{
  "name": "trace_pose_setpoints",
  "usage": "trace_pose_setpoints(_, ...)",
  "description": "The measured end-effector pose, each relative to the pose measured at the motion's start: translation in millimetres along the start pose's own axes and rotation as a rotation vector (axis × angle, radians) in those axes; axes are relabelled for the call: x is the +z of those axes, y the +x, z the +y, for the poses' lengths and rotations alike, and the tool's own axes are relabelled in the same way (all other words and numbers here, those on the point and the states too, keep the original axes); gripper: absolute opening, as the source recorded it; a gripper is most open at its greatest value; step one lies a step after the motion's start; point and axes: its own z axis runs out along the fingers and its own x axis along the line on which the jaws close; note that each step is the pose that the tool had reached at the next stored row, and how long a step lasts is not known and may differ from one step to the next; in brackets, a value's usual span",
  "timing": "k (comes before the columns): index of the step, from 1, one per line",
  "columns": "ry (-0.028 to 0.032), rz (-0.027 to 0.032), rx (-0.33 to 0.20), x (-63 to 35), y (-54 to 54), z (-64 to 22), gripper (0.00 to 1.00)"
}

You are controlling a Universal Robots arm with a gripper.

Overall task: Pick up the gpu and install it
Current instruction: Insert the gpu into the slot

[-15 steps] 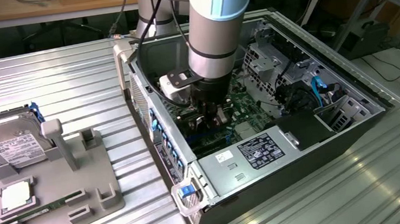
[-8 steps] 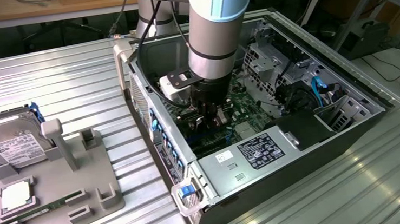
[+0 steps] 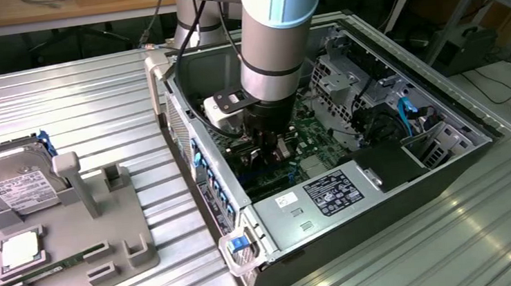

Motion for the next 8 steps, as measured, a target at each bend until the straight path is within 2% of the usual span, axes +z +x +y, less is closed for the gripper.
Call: trace_pose_setpoints(8,0.0,0.0,0.0,0.0,0.0,0.0,0.28)
